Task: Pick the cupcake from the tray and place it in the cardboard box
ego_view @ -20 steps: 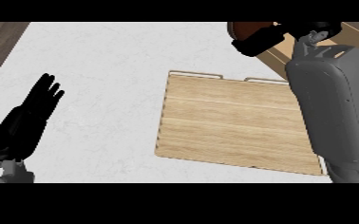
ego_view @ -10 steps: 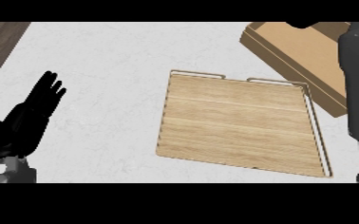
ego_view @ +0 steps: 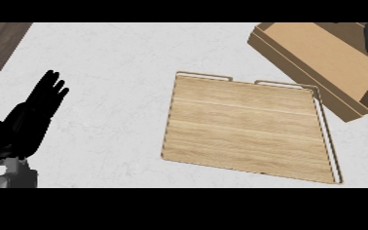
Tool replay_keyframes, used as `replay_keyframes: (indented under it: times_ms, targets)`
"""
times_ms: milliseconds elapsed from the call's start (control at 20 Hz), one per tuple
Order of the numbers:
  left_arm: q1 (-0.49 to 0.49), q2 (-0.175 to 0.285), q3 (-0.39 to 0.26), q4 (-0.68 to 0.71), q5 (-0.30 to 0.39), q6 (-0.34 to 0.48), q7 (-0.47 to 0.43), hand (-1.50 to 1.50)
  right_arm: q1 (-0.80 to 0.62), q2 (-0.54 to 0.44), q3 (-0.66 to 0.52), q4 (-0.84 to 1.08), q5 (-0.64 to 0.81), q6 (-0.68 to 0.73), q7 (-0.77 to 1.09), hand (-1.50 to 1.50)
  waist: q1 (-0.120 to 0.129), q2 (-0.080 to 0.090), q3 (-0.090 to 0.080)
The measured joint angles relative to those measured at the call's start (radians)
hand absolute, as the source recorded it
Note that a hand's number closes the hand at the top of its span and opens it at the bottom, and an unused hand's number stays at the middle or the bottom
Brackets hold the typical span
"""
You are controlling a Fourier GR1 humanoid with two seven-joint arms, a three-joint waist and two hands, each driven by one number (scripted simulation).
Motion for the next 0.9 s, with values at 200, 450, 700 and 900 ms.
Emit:
replay_keyframes:
  times_ms: [200, 450, 700, 900]
  targets:
    - [0.009, 0.002, 0.001, 0.004, -0.001, -0.012, -0.012, 0.00, -0.013, -0.013, -0.020, 0.130, 0.000, -0.084, -0.084, 1.50, 0.002, 0.001, 0.000]
    - [-0.001, 0.001, 0.003, 0.005, 0.007, -0.014, -0.008, 0.00, -0.024, -0.013, -0.046, 0.318, 0.001, -0.189, -0.177, 1.50, 0.009, 0.004, 0.000]
    - [-0.013, -0.019, -0.019, 0.007, -0.015, 0.004, -0.011, 0.00, -0.020, -0.031, -0.074, 0.480, -0.009, -0.179, -0.206, -1.50, 0.014, 0.007, 0.001]
    - [-0.010, -0.015, -0.018, -0.010, -0.010, -0.001, -0.007, 0.00, -0.020, -0.044, -0.104, 0.597, -0.022, -0.182, -0.218, -1.50, 0.021, 0.009, 0.001]
